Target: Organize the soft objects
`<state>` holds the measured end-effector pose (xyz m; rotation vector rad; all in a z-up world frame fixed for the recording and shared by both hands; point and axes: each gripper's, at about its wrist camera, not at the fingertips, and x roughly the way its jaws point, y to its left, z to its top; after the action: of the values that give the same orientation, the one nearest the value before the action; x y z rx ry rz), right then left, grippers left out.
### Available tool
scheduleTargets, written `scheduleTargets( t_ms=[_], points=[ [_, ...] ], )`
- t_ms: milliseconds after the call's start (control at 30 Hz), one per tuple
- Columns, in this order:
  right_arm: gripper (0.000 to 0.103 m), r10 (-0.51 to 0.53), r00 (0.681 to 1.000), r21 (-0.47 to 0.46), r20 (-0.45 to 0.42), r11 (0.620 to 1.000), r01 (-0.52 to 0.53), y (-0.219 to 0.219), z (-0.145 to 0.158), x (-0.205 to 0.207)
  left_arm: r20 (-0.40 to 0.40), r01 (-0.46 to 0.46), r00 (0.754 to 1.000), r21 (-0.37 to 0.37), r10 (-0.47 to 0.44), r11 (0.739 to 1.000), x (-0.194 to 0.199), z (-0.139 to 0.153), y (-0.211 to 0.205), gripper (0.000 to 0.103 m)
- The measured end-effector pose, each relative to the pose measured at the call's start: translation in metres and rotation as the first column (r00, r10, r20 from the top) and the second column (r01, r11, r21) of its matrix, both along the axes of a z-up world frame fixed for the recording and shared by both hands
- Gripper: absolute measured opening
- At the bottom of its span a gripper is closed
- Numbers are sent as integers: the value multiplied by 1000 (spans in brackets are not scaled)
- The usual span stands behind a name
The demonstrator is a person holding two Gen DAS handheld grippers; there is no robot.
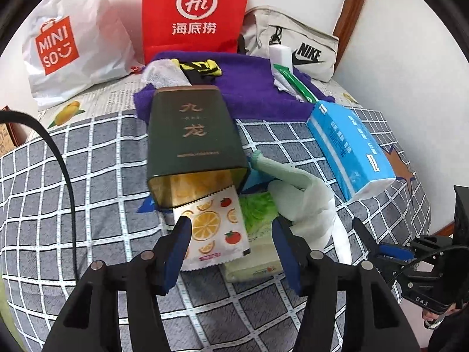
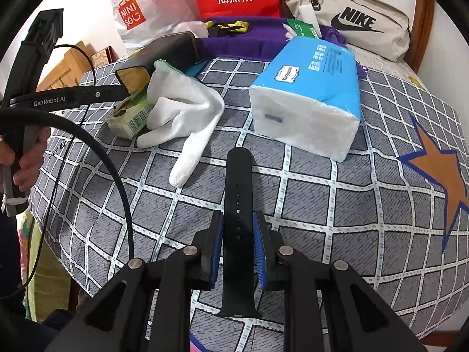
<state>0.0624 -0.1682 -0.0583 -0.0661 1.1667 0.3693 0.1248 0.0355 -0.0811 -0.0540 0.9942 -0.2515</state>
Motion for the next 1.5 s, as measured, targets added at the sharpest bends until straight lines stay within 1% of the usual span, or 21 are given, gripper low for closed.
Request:
scheduleTargets(
  t_ms=[133, 200, 233, 267, 300, 333, 367, 400, 433, 500, 633, 767, 800, 900, 1033, 1167, 1200, 1267, 1333, 1400, 1500],
  points=[
    [21, 3, 1000, 7, -5, 1000, -3, 0, -2, 0, -33, -13, 999, 89, 16, 996, 10, -13, -7, 55],
    [21, 1, 1000, 13, -7, 1000, -1, -1, -3, 0, -45, -36, 998, 112, 41, 993, 14, -19, -5, 55],
    [21, 0, 1000, 16, -8, 1000, 0, -1, -3, 0, -41, -47, 998, 91, 51, 995, 15, -19, -1, 53],
    [21, -2, 1000, 18, -9, 1000, 2, -2, -3, 0, -41, -48, 998, 57, 51, 997, 15, -18, 3, 46],
    [21, -3, 1000, 21, -11, 1000, 3, -2, -4, 0, -44, -44, 998, 19, 45, 999, 15, -18, 7, 28],
    [21, -4, 1000, 22, -13, 1000, 4, -2, -5, 0, -45, -47, 998, -14, 46, 999, 14, -18, 12, 25],
    [21, -4, 1000, 23, -14, 1000, 4, -2, -5, 0, -39, -55, 998, -33, 53, 998, 13, -16, 16, 24],
    [21, -3, 1000, 24, -15, 1000, 3, -3, -5, 1, -38, -55, 998, -45, 54, 997, 13, -15, 19, 19],
    [21, -3, 1000, 25, -15, 1000, 3, -3, -5, 1, -35, -51, 998, -56, 49, 997, 11, -13, 21, 17],
    [21, -3, 1000, 23, -15, 1000, 3, -3, -5, 2, -23, -59, 998, -58, 58, 997, 8, -8, 24, 17],
    [21, -3, 1000, 20, -16, 1000, 4, -2, -4, 2, -6, -79, 997, -20, 79, 997, 5, 2, 29, 17],
    [21, -3, 1000, 19, -17, 1000, 4, -3, -4, 3, -5, -101, 995, -1, 101, 995, 3, 6, 41, 17],
    [21, -4, 1000, 19, -18, 1000, 4, -3, -4, 3, -9, -102, 995, 4, 102, 995, 3, 6, 44, 19],
    [21, -4, 1000, 16, -20, 1000, 4, -3, -5, 4, -12, -123, 992, 37, 123, 992, 2, 7, 54, 19],
    [21, -1, 1000, 13, -21, 1000, 2, -2, -5, 4, -50, -115, 992, -14, 114, 993, 5, -5, 61, 19],
    [21, -2, 1000, 11, -24, 1000, 3, -2, -6, 7, -45, -115, 993, -48, 112, 992, 6, -10, 60, 17],
    [21, -1, 1000, 8, -23, 1000, 1, -2, -6, 7, -46, -122, 992, -51, 120, 991, 8, -11, 60, 17],
    [21, 2, 1000, 1, -22, 1000, -2, -1, -6, 6, -45, -122, 992, -34, 120, 992, 11, -13, 58, 11],
    [21, 3, 1000, 3, -22, 1000, -3, -1, -5, 6, -39, -119, 992, -29, 118, 992, 12, -14, 56, 8],
    [21, 1, 1000, 3, -19, 1000, -1, -1, -5, 6, -35, -120, 992, -43, 119, 992, 12, -13, 57, 6],
    [21, 2, 1000, 4, -15, 1000, -2, -2, -4, 5, -36, -124, 992, -42, 123, 991, 9, -11, 57, 6]
  ],
)
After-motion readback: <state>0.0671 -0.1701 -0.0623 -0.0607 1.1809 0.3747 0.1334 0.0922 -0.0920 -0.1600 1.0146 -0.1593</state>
